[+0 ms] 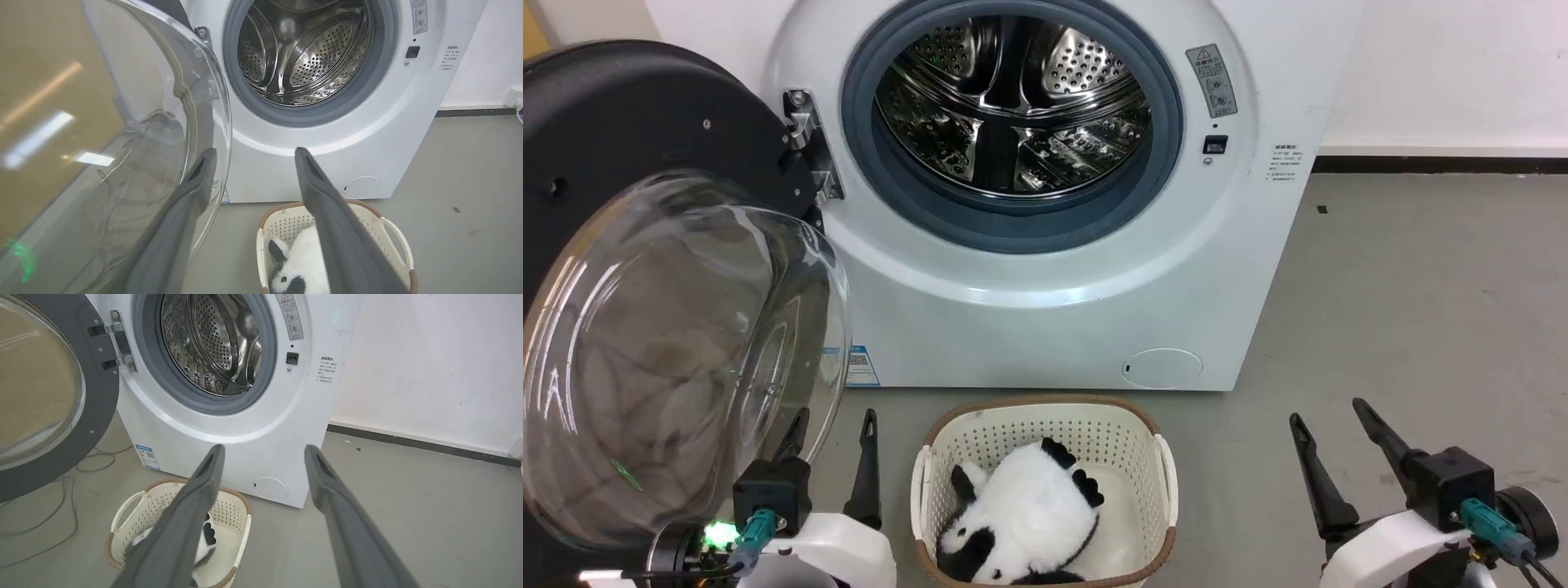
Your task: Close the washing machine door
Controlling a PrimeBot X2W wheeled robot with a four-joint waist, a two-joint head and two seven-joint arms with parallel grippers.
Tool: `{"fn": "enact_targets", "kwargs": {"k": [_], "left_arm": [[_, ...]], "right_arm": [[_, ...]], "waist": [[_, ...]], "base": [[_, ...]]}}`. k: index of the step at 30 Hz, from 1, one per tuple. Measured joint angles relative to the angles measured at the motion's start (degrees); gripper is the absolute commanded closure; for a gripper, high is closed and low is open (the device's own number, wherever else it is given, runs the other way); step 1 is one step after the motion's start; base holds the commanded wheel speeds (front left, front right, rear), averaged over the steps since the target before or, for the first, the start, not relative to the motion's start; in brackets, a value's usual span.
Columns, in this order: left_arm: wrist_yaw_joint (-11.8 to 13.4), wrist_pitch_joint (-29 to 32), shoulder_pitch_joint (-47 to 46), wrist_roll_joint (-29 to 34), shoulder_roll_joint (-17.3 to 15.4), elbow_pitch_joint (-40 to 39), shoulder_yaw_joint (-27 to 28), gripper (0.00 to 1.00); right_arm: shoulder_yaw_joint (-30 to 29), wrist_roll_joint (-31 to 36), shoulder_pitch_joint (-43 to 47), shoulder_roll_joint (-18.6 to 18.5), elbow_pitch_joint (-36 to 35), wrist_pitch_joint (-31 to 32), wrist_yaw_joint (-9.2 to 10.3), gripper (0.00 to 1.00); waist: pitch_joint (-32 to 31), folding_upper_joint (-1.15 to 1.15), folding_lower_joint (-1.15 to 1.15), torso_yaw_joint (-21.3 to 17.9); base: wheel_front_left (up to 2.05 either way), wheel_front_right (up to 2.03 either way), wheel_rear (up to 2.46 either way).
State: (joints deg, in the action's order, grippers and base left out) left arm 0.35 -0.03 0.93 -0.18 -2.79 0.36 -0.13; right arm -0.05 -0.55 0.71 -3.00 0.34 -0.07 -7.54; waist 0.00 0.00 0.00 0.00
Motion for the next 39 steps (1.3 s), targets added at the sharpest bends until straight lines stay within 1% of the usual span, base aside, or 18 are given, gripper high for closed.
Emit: {"fn": "enact_targets", "kwargs": {"k": [18,39], "left_arm": [[0.08,-2.01,0.05,-1.48,0.0,0.52,-0.54,0.0],[0.51,-4.66,0.37,-2.66,0.0,0.65,-0.74,0.0]], "right_arm": [[-0.91,-1.03,0.13,0.0,0.07,-1.94,0.0,0.0],[-1.03,-1.57,0.46,0.0,-0.02,-4.66,0.0,0.0]], "waist": [[-0.11,0.0,0.0,0.63],[-0.29,0.0,0.0,6.25]], "base": [[0.0,0.0,0.0],[0.0,0.0,0.0]]}}
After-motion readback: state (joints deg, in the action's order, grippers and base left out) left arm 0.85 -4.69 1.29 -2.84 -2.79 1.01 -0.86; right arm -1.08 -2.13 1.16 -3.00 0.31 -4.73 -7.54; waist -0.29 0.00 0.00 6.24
